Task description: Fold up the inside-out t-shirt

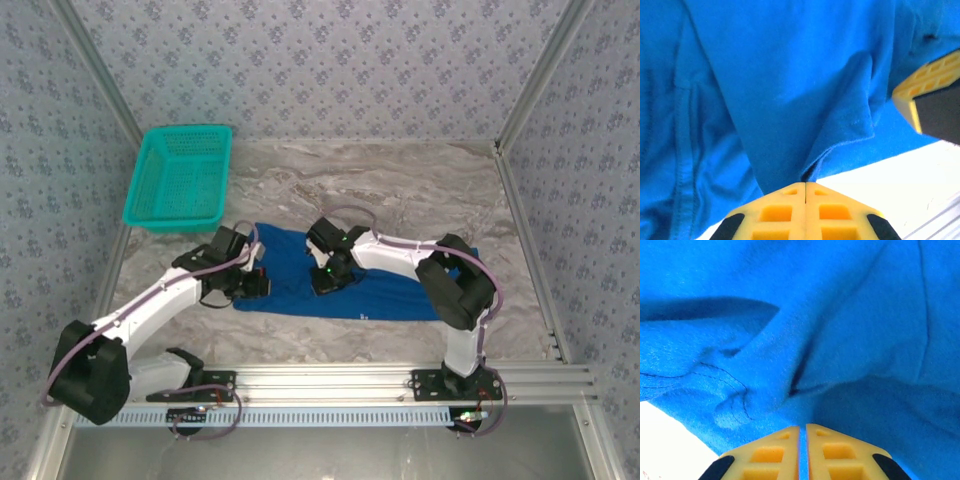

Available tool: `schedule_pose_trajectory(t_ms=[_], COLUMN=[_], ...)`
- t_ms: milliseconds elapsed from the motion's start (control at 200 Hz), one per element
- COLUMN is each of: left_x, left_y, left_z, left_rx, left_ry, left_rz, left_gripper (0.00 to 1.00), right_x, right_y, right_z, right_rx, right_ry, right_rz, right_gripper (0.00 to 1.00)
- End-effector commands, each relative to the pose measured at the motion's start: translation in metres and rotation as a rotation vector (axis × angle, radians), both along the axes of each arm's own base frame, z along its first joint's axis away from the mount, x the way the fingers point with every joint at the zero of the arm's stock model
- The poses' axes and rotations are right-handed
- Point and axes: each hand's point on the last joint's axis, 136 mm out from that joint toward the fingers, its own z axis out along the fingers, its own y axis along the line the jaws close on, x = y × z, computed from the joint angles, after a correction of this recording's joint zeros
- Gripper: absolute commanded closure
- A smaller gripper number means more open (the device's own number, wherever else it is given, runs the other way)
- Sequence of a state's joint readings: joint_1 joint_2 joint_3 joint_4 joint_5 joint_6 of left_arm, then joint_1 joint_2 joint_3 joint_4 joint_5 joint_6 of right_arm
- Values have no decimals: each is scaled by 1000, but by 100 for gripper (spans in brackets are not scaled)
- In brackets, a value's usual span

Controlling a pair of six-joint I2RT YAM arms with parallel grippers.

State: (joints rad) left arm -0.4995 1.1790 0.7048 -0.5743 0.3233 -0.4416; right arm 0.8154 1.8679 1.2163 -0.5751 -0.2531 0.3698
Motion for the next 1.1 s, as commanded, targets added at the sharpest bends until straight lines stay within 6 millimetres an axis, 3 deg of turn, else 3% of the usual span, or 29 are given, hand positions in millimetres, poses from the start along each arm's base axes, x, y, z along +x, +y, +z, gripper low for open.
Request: schedule_pose_trajectory(t_ms=[0, 70, 110, 170, 250, 340, 465, 705, 884, 1094], left_x=[-24, -33, -31, -26, -14, -2, 7, 27, 32, 35], left_y=[5, 18, 26, 37, 47, 36, 18, 21, 19, 28], left_z=[-6, -19, -23, -27, -26, -15, 4, 13, 15, 10], left_rx=[65, 163, 237, 335, 414, 364, 234, 193, 188, 194], left_ry=[74, 116, 107, 98, 55, 0, -73, -147, -158, -157], left_rz=[-44, -16, -2, 21, 43, 46, 64, 114, 105, 136], left_gripper=[100, 100, 94, 92, 76, 61, 52, 49, 49, 49], right_x=[4, 7, 6, 3, -1, -2, -5, -18, -18, -19], right_y=[-18, -20, -16, -4, 16, 25, 26, 34, 25, 23], right_z=[23, 35, 41, 49, 57, 51, 31, 12, -5, -5], right_rx=[-32, 1, 37, 108, 195, 201, 172, 165, 81, 71], right_ry=[-18, -36, -41, -47, -46, -29, 25, 80, 84, 80], right_rz=[-16, -19, -3, 20, 41, 12, -61, -80, -103, -112], right_gripper=[86, 85, 84, 81, 76, 72, 67, 61, 61, 80])
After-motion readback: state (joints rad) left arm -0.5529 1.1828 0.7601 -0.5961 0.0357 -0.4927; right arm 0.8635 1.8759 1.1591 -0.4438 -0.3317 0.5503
